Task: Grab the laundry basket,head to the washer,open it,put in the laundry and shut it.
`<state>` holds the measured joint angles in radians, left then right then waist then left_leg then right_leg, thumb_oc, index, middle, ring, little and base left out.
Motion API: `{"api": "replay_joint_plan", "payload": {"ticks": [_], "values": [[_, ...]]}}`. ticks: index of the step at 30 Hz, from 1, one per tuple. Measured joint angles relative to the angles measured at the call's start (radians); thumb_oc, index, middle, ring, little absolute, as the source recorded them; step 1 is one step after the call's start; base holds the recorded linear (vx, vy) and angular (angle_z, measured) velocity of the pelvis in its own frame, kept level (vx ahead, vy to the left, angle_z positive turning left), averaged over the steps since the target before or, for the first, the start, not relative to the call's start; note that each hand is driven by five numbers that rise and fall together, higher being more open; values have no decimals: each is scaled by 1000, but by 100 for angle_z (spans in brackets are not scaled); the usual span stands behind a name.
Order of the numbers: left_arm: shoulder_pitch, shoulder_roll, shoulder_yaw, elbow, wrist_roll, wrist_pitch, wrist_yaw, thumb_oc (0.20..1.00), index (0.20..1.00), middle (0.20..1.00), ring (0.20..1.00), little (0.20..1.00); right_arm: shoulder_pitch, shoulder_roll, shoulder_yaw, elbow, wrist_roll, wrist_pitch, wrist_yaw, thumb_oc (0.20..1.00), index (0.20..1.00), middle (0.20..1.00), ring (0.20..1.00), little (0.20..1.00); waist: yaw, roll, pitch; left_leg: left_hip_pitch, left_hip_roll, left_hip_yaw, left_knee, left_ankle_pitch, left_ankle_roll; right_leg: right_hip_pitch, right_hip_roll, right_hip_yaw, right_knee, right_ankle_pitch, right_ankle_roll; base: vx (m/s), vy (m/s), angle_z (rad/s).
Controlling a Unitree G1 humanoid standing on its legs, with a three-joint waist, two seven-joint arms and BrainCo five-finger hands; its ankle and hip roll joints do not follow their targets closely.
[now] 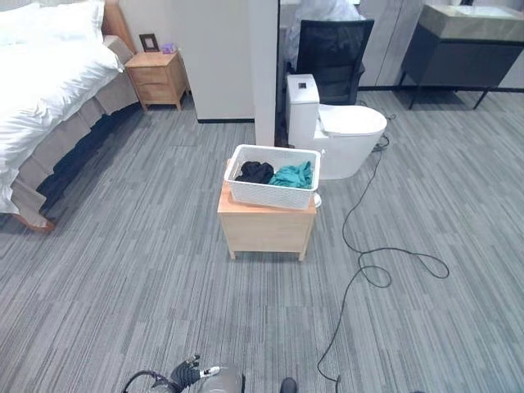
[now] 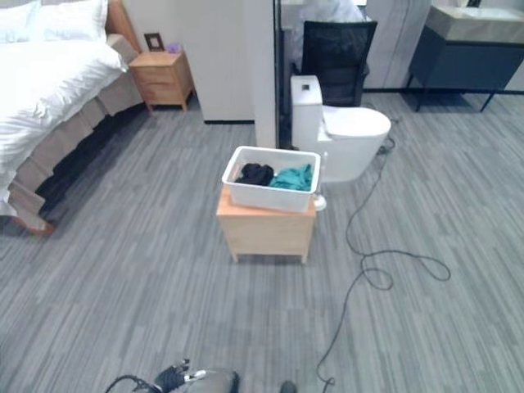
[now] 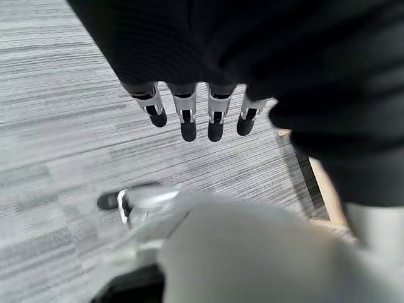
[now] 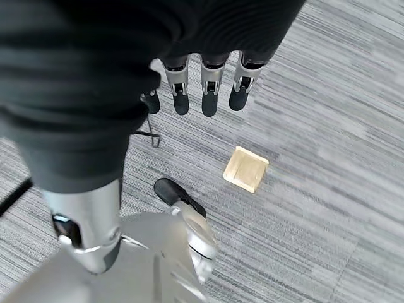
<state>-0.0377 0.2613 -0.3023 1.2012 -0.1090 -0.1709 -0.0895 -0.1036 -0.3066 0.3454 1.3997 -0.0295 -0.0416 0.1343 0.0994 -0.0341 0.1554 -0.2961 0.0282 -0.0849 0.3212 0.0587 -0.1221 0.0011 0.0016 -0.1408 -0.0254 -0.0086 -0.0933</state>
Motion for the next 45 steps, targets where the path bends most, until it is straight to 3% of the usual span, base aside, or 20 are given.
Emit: {"api": "replay_joint_plan", "payload": {"ticks": [2, 4, 7, 10, 12, 14, 15, 17, 19, 22, 23, 26, 29, 31, 34, 37, 38, 39, 41, 45], "values": [[6, -7, -1, 11, -3, 0, 0, 1000, 1000, 1000, 1000, 1000, -21, -23, 1, 0, 15, 0, -2, 1000, 1000, 1000, 1000, 1000, 13, 28, -3, 43, 16, 15, -334, 14, -11, -5, 17, 26, -48, 15, 17, 250, 76, -13], [2, -22, 6, 43, -8, 0, 1, 1000, 1000, 1000, 1000, 1000, -40, -27, -1, -1, 16, -3, -2, 1000, 1000, 1000, 1000, 1000, 31, 50, 2, 45, 29, 16, -424, 46, -36, 4, 36, 45, -71, 21, 6, 453, 152, -31], [-4, -35, 26, 82, -8, 1, 6, 1000, 1000, 1000, 1000, 1000, -33, -14, -12, 19, 17, -5, 0, 1000, 1000, 1000, 1000, 1000, 55, 56, -7, 72, 63, 24, -422, 58, -51, 32, 44, 71, -70, 15, 17, 501, 209, -32], [8, -25, 39, 93, -6, 0, 7, 1000, 1000, 1000, 1000, 1000, -10, 8, -28, 25, 27, -7, 0, 1000, 1000, 1000, 1000, 1000, 59, 22, -46, 82, 69, 70, -399, 64, -37, 39, 21, 96, -62, -3, 29, 289, 165, -23], [1, -28, 11, 77, 2, 1, 7, 1000, 1000, 1000, 1000, 1000, 23, 4, -52, 33, 38, -3, 0, 1000, 1000, 1000, 1000, 1000, 55, 12, -64, 93, 42, 69, -349, 76, 18, 54, -22, 117, -43, -47, 73, 453, 298, -32], [15, -25, -15, 70, 6, 1, 7, 1000, 1000, 1000, 1000, 1000, 44, -8, -54, 30, 56, -3, 0, 1000, 1000, 1000, 1000, 1000, 51, 33, -83, 175, 34, 82, -383, 50, 70, 42, -42, 128, 95, -130, 120, 245, 224, -35], [11, -11, -23, 68, 9, 3, 8, 1000, 1000, 1000, 1000, 1000, 54, 3, -53, 21, 57, -4, 0, 1000, 1000, 1000, 1000, 1000, 36, 8, -97, 200, 4, 100, -397, 34, 89, -1, -76, 127, 210, -173, 145, 150, 149, -26], [21, 41, -37, -15, 12, -1, 7, 1000, 1000, 1000, 1000, 1000, 61, -1, -71, -41, 91, -12, -2, 1000, 1000, 1000, 1000, 1000, -5, 9, -104, 235, -32, 120, -392, 11, 144, -211, -125, 135, 670, -181, 200, 308, 205, -5], [4, 69, -34, -59, 10, -1, 11, 1000, 1000, 1000, 1000, 1000, 73, -5, -122, -67, 116, -17, -2, 1000, 1000, 1000, 1000, 1000, -11, 6, -108, 284, -68, 122, -408, -30, 194, -299, -177, 120, 787, -180, 210, 279, 116, -3], [10, 86, -16, -100, 6, -2, 19, 1000, 1000, 1000, 1000, 1000, 80, -1, -155, -107, 182, -28, -4, 1000, 1000, 1000, 1000, 1000, -41, 29, -106, 340, -76, 114, -410, -40, 184, -327, -187, 49, 612, -186, 199, 457, -17, 16], [53, 93, 39, -187, -8, 0, 17, 1000, 1000, 1000, 1000, 1000, 95, -8, -213, -179, 217, -23, -3, 1000, 1000, 1000, 1000, 1000, -56, 55, -102, 355, -60, 95, -410, -103, 159, -349, -171, -14, 468, -172, 206, 384, -91, -4], [111, 116, 65, -242, -29, 4, 6, 1000, 1000, 1000, 1000, 1000, 98, -28, -248, -261, 274, -46, -40, 1000, 1000, 1000, 1000, 1000, -81, 35, -75, 421, -72, 118, -410, -113, 154, -352, -138, -31, 164, -9, 230, 288, -76, 0], [104, 115, 86, -266, -33, 4, 8, 1000, 1000, 1000, 1000, 1000, 112, -43, -289, -283, 292, -42, -64, 1000, 1000, 1000, 1000, 1000, -114, 20, -63, 475, -70, 67, -408, -180, 153, -346, -124, 31, 35, 98, 229, 406, -130, 58], [122, 125, 90, -318, -28, 4, 26, 1000, 1000, 1000, 1000, 1000, 126, -44, -312, -284, 293, -42, -68, 1000, 1000, 1000, 1000, 1000, -115, -17, -62, 537, -71, 53, -412, -218, 134, -307, -123, 49, 19, 93, 221, 316, -150, 37], [118, 74, 99, -359, 10, 0, 67, 1000, 1000, 1000, 1000, 1000, 148, -57, -342, -284, 299, -42, -77, 1000, 1000, 1000, 1000, 1000, -114, 30, -68, 591, 16, 27, -381, -270, 94, -278, -56, 38, 96, 170, 182, 393, -296, 37], [91, 47, 134, -382, -8, -1, 121, 1000, 1000, 1000, 1000, 1000, 134, -36, -357, -281, 355, -44, -94, 1000, 1000, 1000, 1000, 1000, -99, -3, -66, 386, 13, 17, 77, -275, 40, -241, -30, 6, 112, 155, 69, 35, -190, 10], [80, 32, 160, -419, -56, -2, 135, 1000, 1000, 1000, 1000, 1000, 82, -43, -356, -235, 394, -50, -111, 1000, 1000, 1000, 1000, 1000, -75, -29, -45, 228, -1, 4, 360, -231, 48, -217, -30, 14, 92, 140, 35, 168, -99, -17], [76, 26, 165, -449, -96, 0, 138, 1000, 1000, 1000, 1000, 1000, 55, -45, -357, -202, 419, -49, -118, 1000, 1000, 1000, 1000, 1000, -63, -32, -33, 165, -9, -10, 398, -253, 60, -198, -31, 24, 72, 137, 24, 198, -38, -8], [79, 35, 156, -566, -203, -4, 136, 1000, 1000, 1000, 1000, 1000, 22, -53, -320, -149, 451, -42, -129, 1000, 1000, 1000, 1000, 1000, -34, -77, -8, 115, -36, -19, 98, -264, 57, -127, -27, 23, -9, 154, 22, 240, 52, -10], [90, 44, 125, -608, -237, -6, 124, 1000, 1000, 1000, 1000, 1000, 18, -65, -275, -163, 448, -43, -114, 1000, 1000, 1000, 1000, 1000, -13, -26, -12, 125, -25, -33, -257, -106, 56, -24, 27, 27, -71, 123, 33, 211, 71, -22]]}}
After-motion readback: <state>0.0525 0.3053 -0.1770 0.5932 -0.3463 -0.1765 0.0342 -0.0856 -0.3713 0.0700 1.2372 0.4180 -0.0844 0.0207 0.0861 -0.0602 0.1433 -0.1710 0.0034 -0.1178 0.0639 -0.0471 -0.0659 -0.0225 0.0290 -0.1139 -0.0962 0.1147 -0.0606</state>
